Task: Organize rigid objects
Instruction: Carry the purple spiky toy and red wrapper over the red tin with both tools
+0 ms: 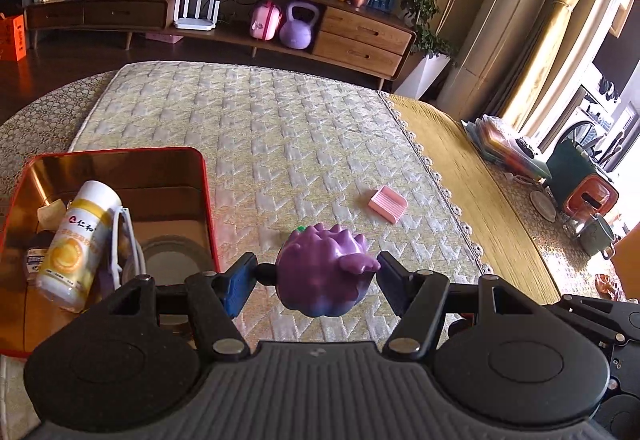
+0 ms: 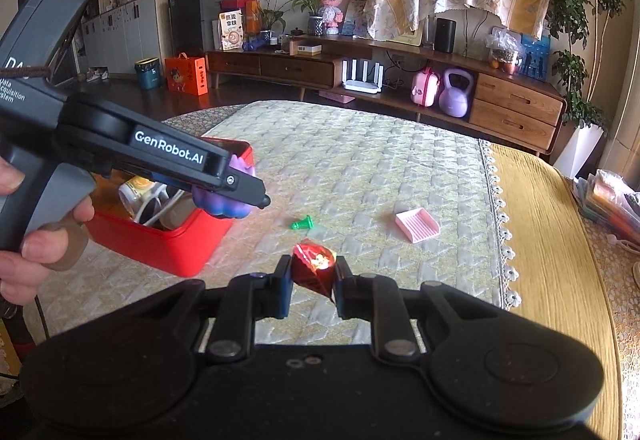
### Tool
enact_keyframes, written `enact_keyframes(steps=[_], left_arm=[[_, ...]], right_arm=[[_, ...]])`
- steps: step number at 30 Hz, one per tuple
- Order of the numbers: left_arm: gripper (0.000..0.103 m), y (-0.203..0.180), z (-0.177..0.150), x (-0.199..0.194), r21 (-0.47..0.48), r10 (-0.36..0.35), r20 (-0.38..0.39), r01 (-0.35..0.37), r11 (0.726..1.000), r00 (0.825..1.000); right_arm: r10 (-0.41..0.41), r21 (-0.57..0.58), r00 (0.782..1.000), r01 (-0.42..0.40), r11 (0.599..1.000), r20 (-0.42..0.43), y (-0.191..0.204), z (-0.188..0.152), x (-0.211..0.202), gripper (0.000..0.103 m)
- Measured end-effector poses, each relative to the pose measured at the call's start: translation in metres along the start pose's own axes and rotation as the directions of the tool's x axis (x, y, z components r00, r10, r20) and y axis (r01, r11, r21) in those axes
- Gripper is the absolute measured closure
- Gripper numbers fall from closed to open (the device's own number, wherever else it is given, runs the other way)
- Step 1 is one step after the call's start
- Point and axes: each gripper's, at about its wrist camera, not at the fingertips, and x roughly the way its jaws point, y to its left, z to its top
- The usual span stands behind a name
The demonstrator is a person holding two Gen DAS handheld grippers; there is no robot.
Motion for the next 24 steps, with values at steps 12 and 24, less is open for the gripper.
enact_keyframes(steps=[12, 24], left_arm=[[0.038, 0.054, -0.008, -0.051, -0.02, 0.06, 0.044, -0.059, 0.998, 0.997], [0.038, 0.132, 0.003, -0.071, -0.098, 0.195, 0.085, -0.186, 0.978, 0.977]], right_arm=[[0.039, -0.015, 0.999, -0.039, 0.999, 0.016, 0.051, 0.019, 0.001, 0.083], [0.085, -0.048, 0.996, -0.084, 0.995, 0.015, 0.105, 0.042, 0.031, 0.083]])
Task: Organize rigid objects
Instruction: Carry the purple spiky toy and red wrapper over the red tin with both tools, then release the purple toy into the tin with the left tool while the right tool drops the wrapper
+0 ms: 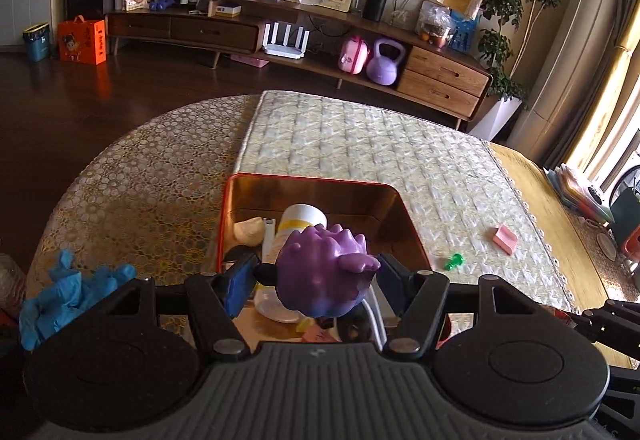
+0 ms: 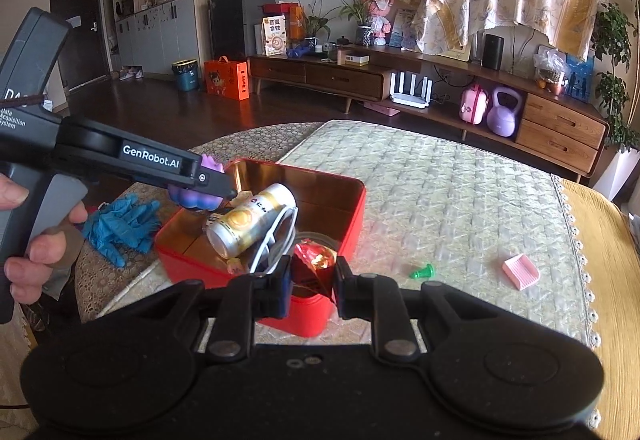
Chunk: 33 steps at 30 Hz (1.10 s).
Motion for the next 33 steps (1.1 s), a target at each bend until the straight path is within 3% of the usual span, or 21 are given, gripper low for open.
enact_keyframes(steps=[12, 24, 33], left_arm=[[0.038, 0.029, 0.015, 0.025, 0.004, 0.043, 0.036, -0.044, 0.999, 0.998], [0.038, 0.026, 0.024, 0.072, 0.047, 0.071, 0.021, -0.072, 0.996, 0.997], [0.038, 0.018, 0.024, 0.089, 0.097, 0.1, 0.03, -0.103, 0.99, 0.995]], right_arm=[[-0.016, -0.004, 1.0, 0.016, 1.0, -0.016, 0.004, 0.023, 0.059, 0.083], [-0.017, 0.004, 0.997, 0.017, 1.0, -0.07, -0.011, 0.036, 0.125, 0.082], [-0.033, -0.063, 0.994, 0.027, 0.998, -0.109, -0.005, 0.034, 0.156, 0.082]])
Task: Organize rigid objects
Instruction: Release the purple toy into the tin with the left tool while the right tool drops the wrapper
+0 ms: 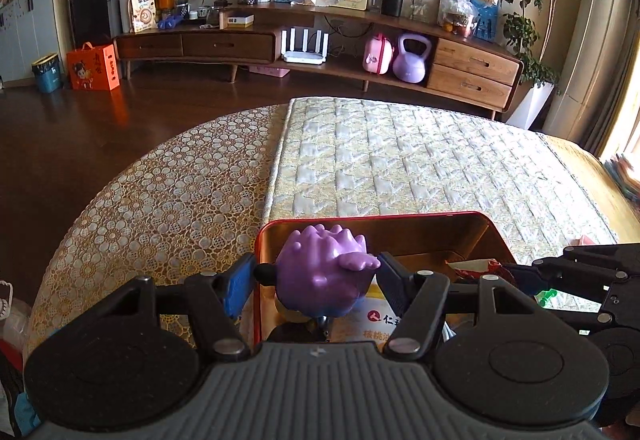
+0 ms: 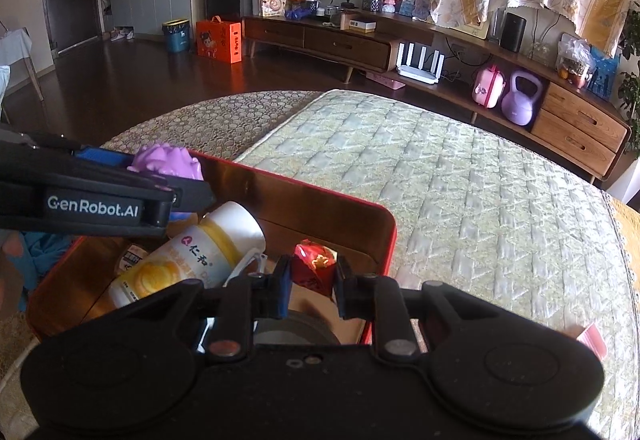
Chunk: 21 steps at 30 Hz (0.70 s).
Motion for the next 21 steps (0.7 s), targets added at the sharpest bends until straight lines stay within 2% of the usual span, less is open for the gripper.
enact_keyframes(steps=[7, 10, 21], left_arm=[[0.038, 0.002, 0.001, 0.008, 0.007, 0.005, -0.007, -0.005, 1.0, 1.0], [0.038, -0.002, -0.002, 0.009, 0.039, 0.018, -0.003, -0.017, 0.999, 1.0], [0.037, -0.002, -0.004, 0.0, 0.015, 0.011, -0.013, -0.011, 1.0, 1.0]], right_arm=[[-0.01, -0.021, 1.0, 0.01, 1.0, -0.005, 0.005, -0.004, 0.005, 0.077], [-0.011, -0.036, 1.0, 0.011, 0.999, 0.002, 0.006, -0.006, 0.0, 0.075], [0.024, 0.006, 1.0, -0.024, 1.0, 0.01, 0.003, -0.016, -0.027, 0.061]])
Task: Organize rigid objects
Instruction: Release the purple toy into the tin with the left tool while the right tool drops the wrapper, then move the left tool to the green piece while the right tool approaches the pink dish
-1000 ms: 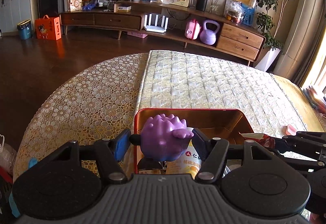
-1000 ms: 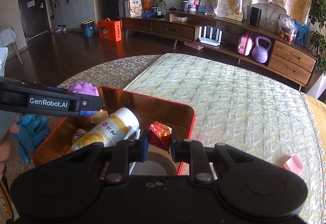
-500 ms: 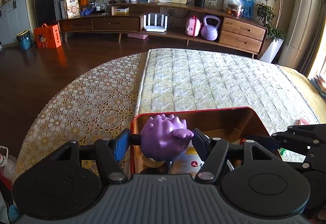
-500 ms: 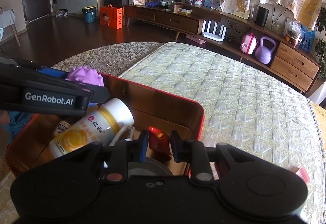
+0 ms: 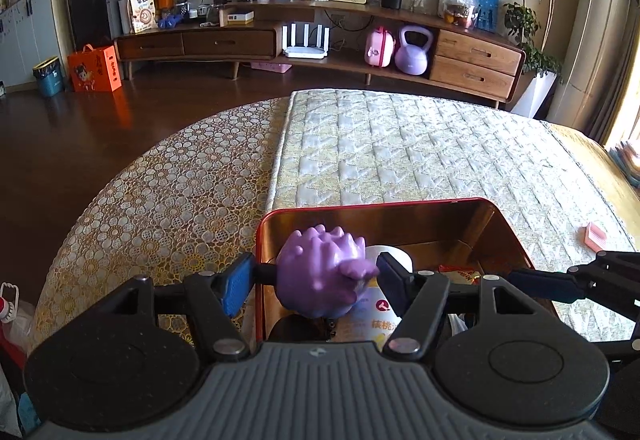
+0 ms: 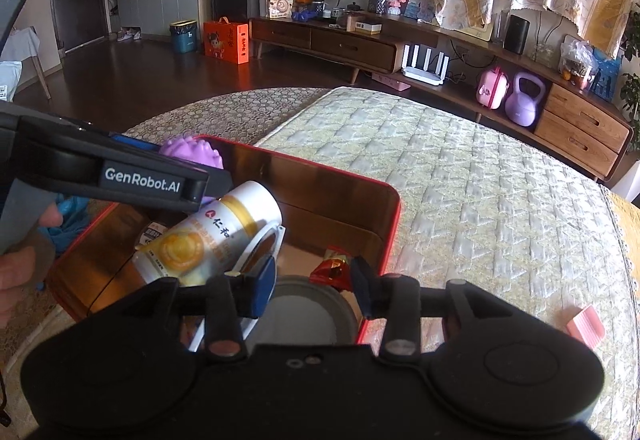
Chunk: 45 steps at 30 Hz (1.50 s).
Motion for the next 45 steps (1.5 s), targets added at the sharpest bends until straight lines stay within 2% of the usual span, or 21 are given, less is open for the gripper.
enact_keyframes(steps=[3, 18, 23, 32, 45], left_arm=[[0.032, 0.0, 0.0, -0.007, 0.005, -0.005, 0.017, 0.005, 1.0, 1.0], [0.031, -0.02, -0.01, -0.047, 0.039, -0.055, 0.027, 0.053, 0.998, 0.998], [0.028, -0.033, -0.017, -0.061, 0.057, -0.08, 0.026, 0.079, 0.995, 0.996], [0.021, -0.062, -0.026, -0.081, 0.073, -0.146, 0.032, 0.143, 0.987, 0.989], [0.021, -0.122, -0.045, -0.081, 0.106, -0.215, -0.002, 0.214, 0.971, 0.977]], right_arm=[[0.015, 0.016, 1.0, -0.015, 1.0, 0.007, 0.0, -0.002, -0.009, 0.056], [0.069, 0.086, 0.995, -0.075, 0.993, 0.071, -0.009, -0.009, -0.071, 0.037], [0.066, 0.109, 0.994, -0.076, 0.991, 0.091, -0.018, -0.019, -0.092, 0.029], [-0.004, 0.152, 0.992, -0.015, 0.988, 0.124, -0.042, -0.039, -0.124, 0.001], [-0.093, 0.225, 0.99, 0.068, 0.972, 0.102, -0.097, -0.08, -0.148, 0.0]])
